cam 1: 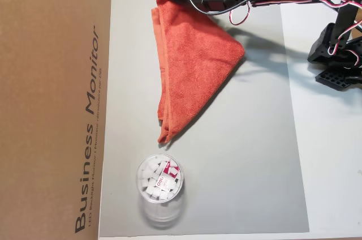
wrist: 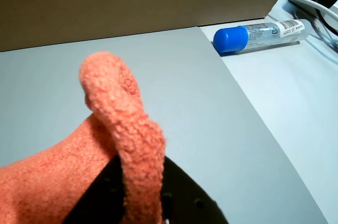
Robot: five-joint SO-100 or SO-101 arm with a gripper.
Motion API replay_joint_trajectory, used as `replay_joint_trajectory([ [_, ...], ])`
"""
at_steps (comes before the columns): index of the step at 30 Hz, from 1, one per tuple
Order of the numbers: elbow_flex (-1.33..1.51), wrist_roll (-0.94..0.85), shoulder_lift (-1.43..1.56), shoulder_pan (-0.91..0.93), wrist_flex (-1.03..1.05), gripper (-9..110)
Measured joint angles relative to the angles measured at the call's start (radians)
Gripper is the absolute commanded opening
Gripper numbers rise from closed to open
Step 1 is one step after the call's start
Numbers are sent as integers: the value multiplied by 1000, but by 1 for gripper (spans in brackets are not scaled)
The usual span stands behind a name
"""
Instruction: Fold the blanket.
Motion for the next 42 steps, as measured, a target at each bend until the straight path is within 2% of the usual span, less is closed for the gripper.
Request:
replay_joint_trajectory([
  [10, -28, 0, -40, 0, 0, 0],
  [14, -28, 5, -40, 0, 0, 7],
  [19, -28, 118, -40, -21, 0, 14],
  [26, -15, 149, -20, -55, 0, 14],
  [42, 193, 149, 276, -97, 0, 14],
])
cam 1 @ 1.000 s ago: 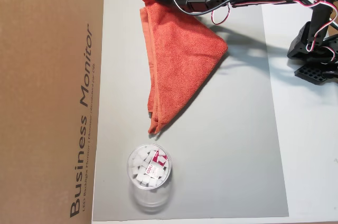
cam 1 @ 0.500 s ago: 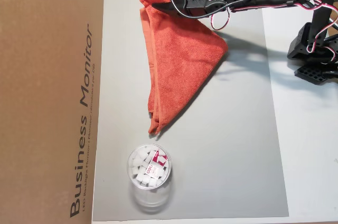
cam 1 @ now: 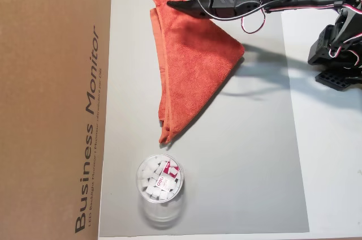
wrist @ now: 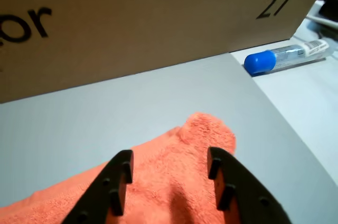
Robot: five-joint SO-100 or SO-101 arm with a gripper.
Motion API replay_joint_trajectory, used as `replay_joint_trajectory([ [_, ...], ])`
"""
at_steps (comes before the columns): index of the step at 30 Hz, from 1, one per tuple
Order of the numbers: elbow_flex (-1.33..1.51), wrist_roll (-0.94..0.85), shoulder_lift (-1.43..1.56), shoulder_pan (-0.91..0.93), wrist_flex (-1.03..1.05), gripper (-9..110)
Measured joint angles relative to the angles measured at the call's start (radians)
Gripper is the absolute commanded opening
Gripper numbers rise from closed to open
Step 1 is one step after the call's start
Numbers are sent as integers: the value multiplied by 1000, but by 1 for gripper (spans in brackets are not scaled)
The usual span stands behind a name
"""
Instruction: Fold the blanket.
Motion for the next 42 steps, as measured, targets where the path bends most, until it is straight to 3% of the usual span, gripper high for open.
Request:
replay_joint_trajectory([
  [7, 43, 0, 46, 5, 0, 13],
  [12, 91, -107, 112, 3, 0, 0],
  [18, 164, -232, 215, 12, 0, 0],
  [33, 383, -236, 543, -41, 3, 0],
  [38, 399, -233, 669, -60, 152, 0],
  [42, 410, -124, 770, -61, 319, 0],
])
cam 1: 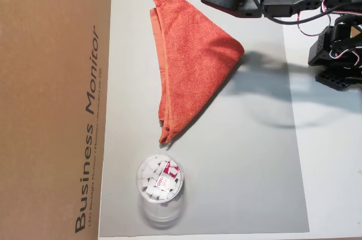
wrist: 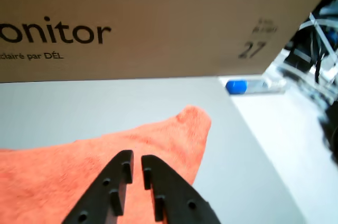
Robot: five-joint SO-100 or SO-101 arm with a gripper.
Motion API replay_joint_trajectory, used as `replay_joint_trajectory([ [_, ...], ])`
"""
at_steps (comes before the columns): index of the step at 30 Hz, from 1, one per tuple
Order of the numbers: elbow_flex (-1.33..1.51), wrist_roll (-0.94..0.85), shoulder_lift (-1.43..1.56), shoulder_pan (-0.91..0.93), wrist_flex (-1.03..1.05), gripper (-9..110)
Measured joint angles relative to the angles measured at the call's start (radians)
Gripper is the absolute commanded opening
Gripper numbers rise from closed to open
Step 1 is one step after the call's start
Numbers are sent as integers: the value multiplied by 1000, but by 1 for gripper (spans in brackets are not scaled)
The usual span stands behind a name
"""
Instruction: Fold the blanket.
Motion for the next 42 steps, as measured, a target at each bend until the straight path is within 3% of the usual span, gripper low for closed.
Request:
replay_joint_trajectory([
  [22, 41, 74, 420, -97, 736, 0],
  [42, 449, 71, 845, -256, 776, 0],
])
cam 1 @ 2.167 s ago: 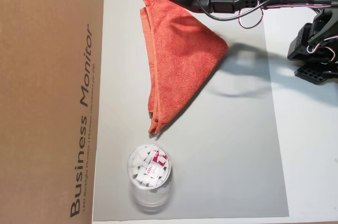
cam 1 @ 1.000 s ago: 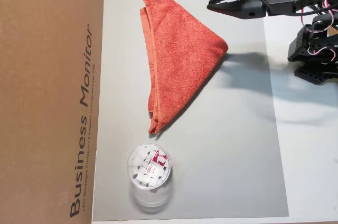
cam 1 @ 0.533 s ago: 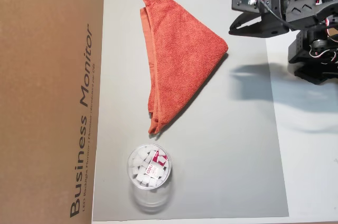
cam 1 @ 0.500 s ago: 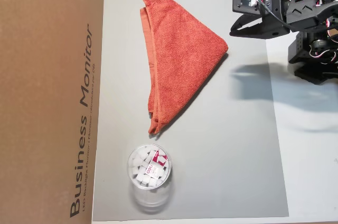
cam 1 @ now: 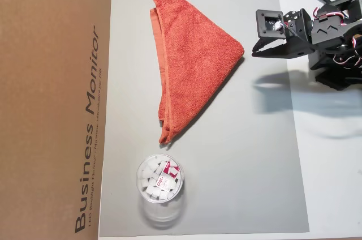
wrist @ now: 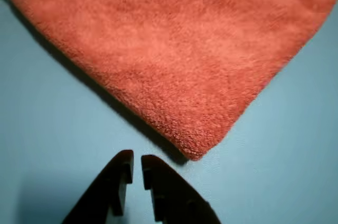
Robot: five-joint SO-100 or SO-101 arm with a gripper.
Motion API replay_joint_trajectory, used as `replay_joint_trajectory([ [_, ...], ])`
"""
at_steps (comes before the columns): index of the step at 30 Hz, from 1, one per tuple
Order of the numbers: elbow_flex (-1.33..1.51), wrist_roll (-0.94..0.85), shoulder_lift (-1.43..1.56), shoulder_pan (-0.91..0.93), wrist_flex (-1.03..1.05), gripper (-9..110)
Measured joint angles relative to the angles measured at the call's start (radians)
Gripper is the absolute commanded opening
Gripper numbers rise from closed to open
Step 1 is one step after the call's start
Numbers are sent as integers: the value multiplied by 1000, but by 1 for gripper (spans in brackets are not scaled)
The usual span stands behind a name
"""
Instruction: Fold the blanket.
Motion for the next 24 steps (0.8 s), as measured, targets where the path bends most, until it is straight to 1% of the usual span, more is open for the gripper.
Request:
replay_joint_trajectory([
  [17, 236, 0, 170, 3, 2, 0],
  [24, 301, 0, 196, 3, 2, 0],
])
